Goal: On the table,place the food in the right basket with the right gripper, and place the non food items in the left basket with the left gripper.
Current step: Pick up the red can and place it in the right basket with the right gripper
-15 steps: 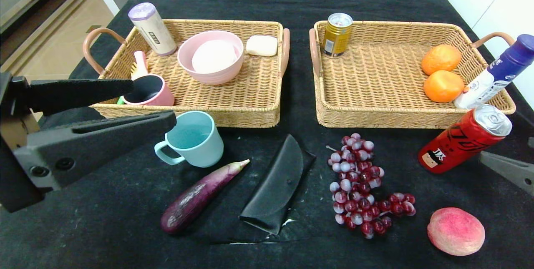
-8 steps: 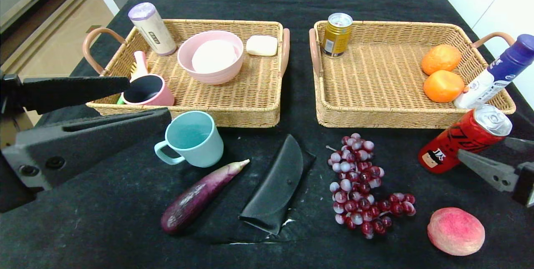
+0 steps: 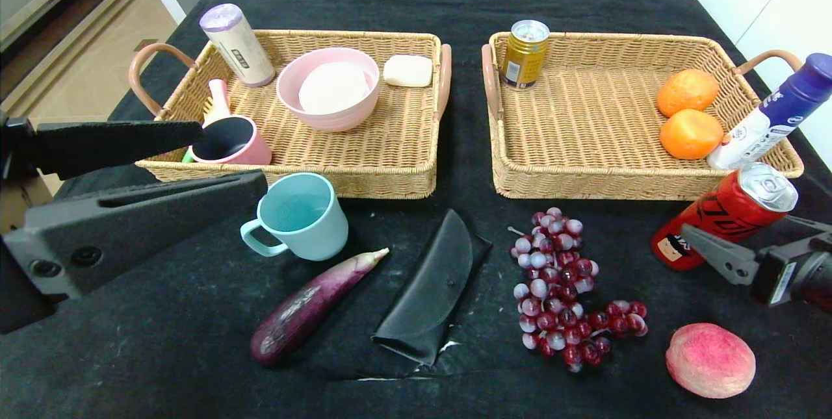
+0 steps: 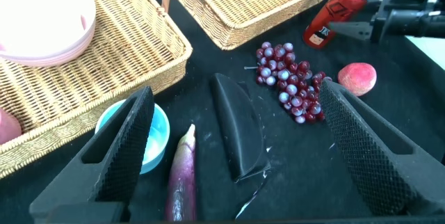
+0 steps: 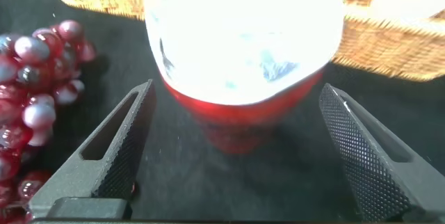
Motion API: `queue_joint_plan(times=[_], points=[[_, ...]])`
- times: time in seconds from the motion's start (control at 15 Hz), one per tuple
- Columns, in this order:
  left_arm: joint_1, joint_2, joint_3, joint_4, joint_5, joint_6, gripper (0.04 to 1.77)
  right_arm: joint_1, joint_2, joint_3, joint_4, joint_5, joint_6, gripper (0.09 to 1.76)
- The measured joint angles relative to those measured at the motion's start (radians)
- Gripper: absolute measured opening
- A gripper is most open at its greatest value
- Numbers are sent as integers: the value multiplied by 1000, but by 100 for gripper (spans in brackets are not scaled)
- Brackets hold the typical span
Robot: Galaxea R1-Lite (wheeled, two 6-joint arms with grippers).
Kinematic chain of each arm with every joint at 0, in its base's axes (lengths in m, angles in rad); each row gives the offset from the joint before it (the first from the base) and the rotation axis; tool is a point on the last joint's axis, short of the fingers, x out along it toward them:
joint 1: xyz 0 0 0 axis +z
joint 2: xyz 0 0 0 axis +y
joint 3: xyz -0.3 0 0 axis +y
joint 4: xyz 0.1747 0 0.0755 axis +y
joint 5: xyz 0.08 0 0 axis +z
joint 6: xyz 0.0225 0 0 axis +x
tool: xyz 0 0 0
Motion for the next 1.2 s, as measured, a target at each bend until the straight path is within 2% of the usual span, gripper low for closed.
queue_joint_plan(times=[0.47, 1.2], points=[[0, -1, 0, 0, 0, 0, 172, 18, 40, -3, -97, -3, 23, 171], [0, -4, 0, 0, 0, 1, 172, 13, 78, -46, -101, -6, 24, 171]])
